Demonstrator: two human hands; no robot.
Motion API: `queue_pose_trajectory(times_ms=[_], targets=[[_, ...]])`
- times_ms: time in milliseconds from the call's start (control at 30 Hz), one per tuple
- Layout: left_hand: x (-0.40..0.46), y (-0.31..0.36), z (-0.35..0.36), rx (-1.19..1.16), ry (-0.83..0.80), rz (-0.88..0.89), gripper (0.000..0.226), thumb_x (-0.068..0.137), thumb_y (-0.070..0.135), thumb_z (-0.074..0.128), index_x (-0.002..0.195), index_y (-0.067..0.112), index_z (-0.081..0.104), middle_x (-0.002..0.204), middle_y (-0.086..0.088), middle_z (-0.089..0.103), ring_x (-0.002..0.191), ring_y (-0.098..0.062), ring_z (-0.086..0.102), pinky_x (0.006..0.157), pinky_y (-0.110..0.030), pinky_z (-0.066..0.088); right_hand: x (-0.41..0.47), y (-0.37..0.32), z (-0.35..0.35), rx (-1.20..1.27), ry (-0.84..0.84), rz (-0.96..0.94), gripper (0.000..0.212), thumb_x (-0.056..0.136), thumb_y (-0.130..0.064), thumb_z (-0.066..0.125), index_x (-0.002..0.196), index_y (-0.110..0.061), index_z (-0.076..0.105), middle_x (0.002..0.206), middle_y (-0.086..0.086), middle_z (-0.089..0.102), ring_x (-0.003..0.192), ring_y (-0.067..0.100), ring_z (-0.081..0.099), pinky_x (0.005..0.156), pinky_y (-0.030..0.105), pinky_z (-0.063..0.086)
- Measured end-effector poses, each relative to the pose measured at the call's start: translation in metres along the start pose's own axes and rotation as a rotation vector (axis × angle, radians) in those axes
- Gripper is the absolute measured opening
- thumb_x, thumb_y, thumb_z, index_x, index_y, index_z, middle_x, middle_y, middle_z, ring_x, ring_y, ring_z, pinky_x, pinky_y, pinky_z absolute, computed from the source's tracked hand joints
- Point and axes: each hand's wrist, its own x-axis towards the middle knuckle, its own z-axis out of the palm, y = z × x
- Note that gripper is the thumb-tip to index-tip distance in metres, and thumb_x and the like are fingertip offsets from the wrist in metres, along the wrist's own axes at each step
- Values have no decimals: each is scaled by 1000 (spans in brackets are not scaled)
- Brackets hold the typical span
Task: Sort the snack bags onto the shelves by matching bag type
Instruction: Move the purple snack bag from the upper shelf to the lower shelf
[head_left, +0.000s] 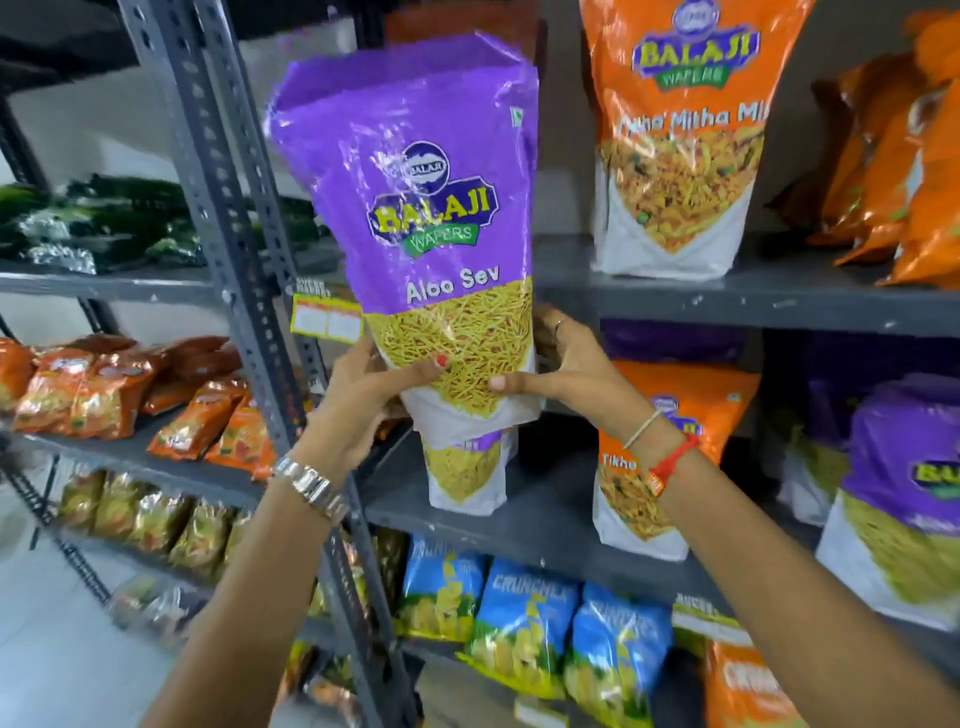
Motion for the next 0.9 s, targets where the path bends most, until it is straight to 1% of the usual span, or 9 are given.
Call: queue_pose_trajectory(times_ms=[167, 267, 333, 400, 533, 600, 733, 833, 900], targets=[[-31, -74, 24, 38, 193, -19, 50, 63, 1, 77, 107, 14, 58, 103, -9, 68, 97, -26, 66, 81, -38, 57, -37, 72, 1, 18, -91, 185, 66, 65, 7, 78, 117, -25, 53, 120, -1, 63, 112, 9, 61, 100, 28, 50], [-41, -115, 33, 95, 239, -35, 56, 55, 10, 84, 104, 17, 58, 107, -14, 68, 100, -28, 65, 87, -41, 54, -58, 104, 1, 6, -44, 273, 69, 62, -6, 84, 123, -18, 53, 132, 13, 59, 124, 25, 55, 107, 45, 45], [-50, -142, 38, 163, 242, -42, 60, 52, 16, 86, 105, 13, 59, 105, -11, 68, 94, -16, 66, 82, -30, 55, -72, 127, 4, -1, -30, 317, 73, 55, -23, 87, 122, -25, 56, 136, 15, 56, 129, 30, 51, 109, 54, 41], [-55, -168, 45, 206, 250, -57, 59, 55, 6, 85, 107, 1, 58, 100, -8, 66, 80, 4, 63, 72, -14, 52, -84, 153, 6, -40, 4, 354, 69, 55, -26, 87, 117, -33, 56, 137, 16, 56, 132, 32, 49, 110, 56, 39], [-59, -200, 55, 200, 288, -125, 55, 58, 3, 82, 107, -3, 58, 92, -4, 66, 72, 13, 60, 64, -6, 48, -96, 175, 10, -64, 53, 422, 68, 69, 7, 77, 129, -4, 47, 137, 25, 52, 125, 28, 51, 107, 50, 43], [-54, -213, 62, 182, 291, -160, 57, 58, 5, 83, 109, 3, 58, 94, -1, 68, 76, 9, 63, 64, -9, 50, -96, 187, 9, -55, 79, 441, 72, 70, 12, 73, 134, 0, 42, 139, 20, 51, 125, 24, 48, 109, 50, 41], [-39, -235, 74, 168, 304, -198, 61, 59, 7, 83, 114, 5, 56, 98, -5, 68, 81, 2, 66, 68, -15, 54, -90, 213, 9, -102, 116, 464, 70, 76, 10, 67, 138, -7, 39, 130, 4, 53, 125, 19, 47, 110, 47, 40], [-28, -248, 84, 176, 345, -268, 86, 54, 27, 86, 127, 5, 48, 103, -6, 67, 91, -18, 65, 80, -39, 57, -81, 228, 13, -174, 185, 451, 68, 78, 10, 59, 139, -15, 42, 130, 7, 60, 122, 20, 54, 107, 45, 45], [-21, -253, 91, 210, 366, -306, 100, 51, 40, 83, 135, 7, 39, 119, -12, 63, 108, -27, 60, 91, -49, 52, -79, 242, 17, -211, 256, 440, 65, 79, 5, 55, 137, -22, 44, 126, 14, 64, 118, 28, 59, 103, 51, 48]])
